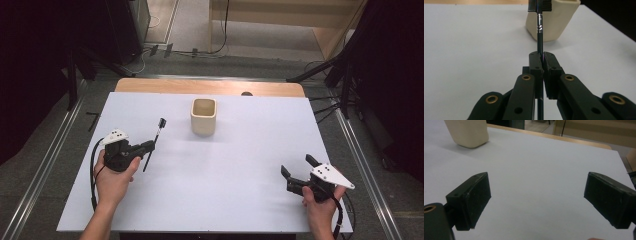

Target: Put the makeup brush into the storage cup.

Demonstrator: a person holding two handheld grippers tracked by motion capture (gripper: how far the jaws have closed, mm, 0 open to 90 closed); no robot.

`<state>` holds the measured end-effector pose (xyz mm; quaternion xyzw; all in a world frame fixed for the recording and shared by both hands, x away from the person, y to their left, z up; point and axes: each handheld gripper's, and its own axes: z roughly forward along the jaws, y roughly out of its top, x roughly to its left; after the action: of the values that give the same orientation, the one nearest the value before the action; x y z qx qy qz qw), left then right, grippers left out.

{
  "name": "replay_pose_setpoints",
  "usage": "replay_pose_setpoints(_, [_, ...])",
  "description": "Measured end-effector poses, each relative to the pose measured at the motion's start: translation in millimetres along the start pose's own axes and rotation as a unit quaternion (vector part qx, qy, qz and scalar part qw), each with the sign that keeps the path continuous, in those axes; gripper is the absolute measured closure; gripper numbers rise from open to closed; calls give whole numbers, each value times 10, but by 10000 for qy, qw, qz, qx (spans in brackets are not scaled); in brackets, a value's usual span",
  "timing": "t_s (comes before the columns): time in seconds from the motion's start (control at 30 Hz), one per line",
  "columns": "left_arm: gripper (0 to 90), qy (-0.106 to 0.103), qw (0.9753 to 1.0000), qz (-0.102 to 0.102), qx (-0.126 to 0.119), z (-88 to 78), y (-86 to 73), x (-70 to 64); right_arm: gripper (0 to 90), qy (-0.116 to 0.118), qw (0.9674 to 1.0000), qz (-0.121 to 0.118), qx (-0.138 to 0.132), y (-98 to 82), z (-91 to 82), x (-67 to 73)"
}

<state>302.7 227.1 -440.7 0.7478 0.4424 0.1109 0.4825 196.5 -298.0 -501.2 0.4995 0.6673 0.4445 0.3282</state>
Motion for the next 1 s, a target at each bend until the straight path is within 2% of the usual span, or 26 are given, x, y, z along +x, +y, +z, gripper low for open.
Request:
replay_pose_setpoints(0.17, [874, -166, 9991, -70, -381, 65, 94, -41, 81, -24, 10000, 14, 9, -4, 13, -5])
replay_pose_setpoints(0.3, [874, -261, 9983, -33, -524, 161, 142, -74, 81, -38, 10000, 38, -16, -4, 5, -3])
replay_pose_setpoints(0.47, [874, -371, 9956, 11, -861, 256, 178, -73, 81, -36, 10000, 24, -37, -6, -7, -11])
replay_pose_setpoints(0.67, [873, -531, 9935, -8, -1006, 360, 268, -79, 82, -33, 10000, 36, -13, -9, 5, -15])
replay_pose_setpoints(0.83, [873, -568, 9908, 63, -1226, 421, 366, -135, 82, -34, 10000, 27, -6, -9, 7, -13])
replay_pose_setpoints(1.0, [873, -665, 9891, 101, -1311, 497, 460, -190, 83, -43, 10000, 26, 1, -10, 8, -14])
